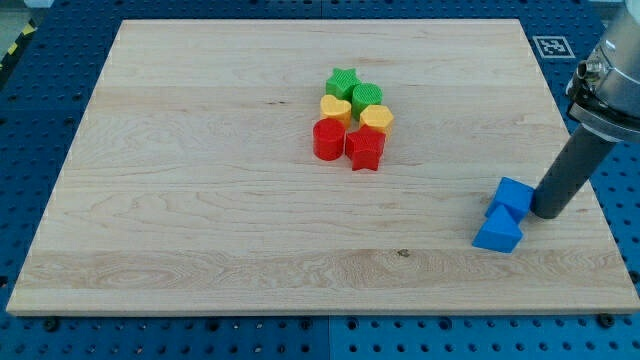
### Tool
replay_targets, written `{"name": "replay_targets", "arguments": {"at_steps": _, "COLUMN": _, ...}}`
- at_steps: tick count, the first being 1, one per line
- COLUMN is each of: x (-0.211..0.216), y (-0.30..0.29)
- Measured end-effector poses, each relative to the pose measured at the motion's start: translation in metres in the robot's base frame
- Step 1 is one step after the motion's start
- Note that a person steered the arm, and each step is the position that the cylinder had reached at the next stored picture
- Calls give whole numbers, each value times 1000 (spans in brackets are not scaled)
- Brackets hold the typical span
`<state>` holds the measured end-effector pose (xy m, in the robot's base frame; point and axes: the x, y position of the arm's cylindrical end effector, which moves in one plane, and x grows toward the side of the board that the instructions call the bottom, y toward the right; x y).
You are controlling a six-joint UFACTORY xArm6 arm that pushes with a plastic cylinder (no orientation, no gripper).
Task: Move the cube below the red blocks
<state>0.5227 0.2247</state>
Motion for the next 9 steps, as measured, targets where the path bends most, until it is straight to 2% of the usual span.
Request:
{"name": "replay_targets", "arguments": {"at_steps": 1, "x": 0, "y": -43}}
{"name": "replay_targets", "arguments": {"at_steps": 3, "x": -14, "y": -46}}
{"name": "replay_targets", "arguments": {"at_steps": 7, "x": 7, "y": -185}}
{"name": "replay_targets", "arguments": {"at_steps": 8, "x": 5, "y": -202}}
{"name": "replay_targets", "arguments": {"at_steps": 9, "x": 6, "y": -184}}
